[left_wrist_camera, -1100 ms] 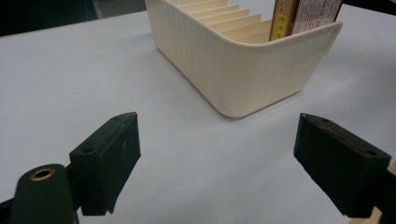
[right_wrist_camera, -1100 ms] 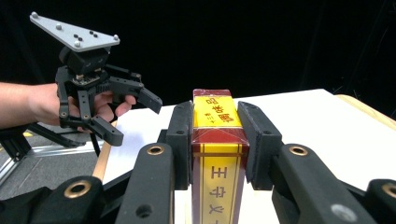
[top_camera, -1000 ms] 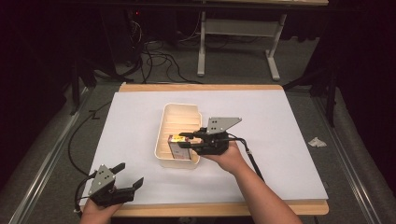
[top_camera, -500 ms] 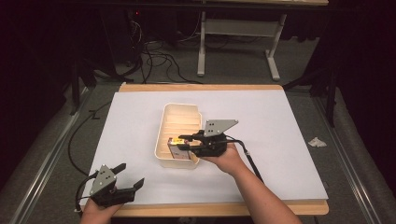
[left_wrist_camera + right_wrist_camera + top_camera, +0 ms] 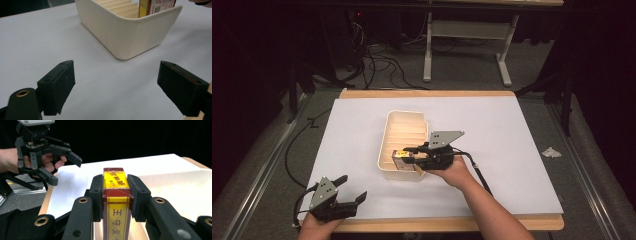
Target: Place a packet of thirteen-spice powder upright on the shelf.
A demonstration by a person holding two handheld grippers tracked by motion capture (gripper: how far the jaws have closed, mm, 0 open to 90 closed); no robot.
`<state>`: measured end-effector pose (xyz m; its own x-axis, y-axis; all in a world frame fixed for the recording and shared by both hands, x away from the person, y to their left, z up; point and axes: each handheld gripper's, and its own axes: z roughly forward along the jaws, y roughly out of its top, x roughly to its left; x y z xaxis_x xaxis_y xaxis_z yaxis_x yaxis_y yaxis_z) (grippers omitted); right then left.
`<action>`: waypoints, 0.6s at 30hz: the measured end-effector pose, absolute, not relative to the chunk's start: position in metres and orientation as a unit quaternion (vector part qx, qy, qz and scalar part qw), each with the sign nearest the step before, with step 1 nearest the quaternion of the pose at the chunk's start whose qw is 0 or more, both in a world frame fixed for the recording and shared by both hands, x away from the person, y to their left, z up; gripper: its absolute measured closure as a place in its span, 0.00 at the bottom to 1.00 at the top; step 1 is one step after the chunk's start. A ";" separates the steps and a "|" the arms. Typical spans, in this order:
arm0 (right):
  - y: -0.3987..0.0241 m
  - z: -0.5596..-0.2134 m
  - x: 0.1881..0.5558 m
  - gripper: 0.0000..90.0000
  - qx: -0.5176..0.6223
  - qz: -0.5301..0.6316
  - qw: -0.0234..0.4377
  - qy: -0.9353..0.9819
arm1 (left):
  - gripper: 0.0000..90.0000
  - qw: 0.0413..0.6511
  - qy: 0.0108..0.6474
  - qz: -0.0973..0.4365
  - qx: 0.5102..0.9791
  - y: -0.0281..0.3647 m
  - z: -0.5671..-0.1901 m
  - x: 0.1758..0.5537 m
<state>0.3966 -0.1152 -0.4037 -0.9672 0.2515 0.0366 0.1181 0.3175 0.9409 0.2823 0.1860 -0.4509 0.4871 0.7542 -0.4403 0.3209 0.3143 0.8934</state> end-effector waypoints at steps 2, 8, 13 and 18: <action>-0.114 -0.406 0.397 0.76 0.113 0.571 0.059 0.811 | 0.17 0.654 0.479 0.166 0.562 0.186 -0.451 0.282; -0.112 -0.410 0.397 0.76 0.114 0.569 0.058 0.812 | 0.17 0.654 0.479 0.165 0.562 0.186 -0.451 0.282; -0.112 -0.414 0.397 0.76 0.117 0.563 0.058 0.816 | 0.17 0.654 0.479 0.165 0.562 0.186 -0.451 0.282; -0.113 -0.415 0.397 0.76 0.121 0.563 0.054 0.816 | 0.17 0.655 0.479 0.165 0.561 0.186 -0.451 0.283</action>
<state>0.3974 -0.1130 -0.4151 -0.9649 0.2580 0.0486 0.1368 0.3360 0.9319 0.2825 0.1859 -0.4511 0.4872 0.7537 -0.4412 0.3212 0.3151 0.8930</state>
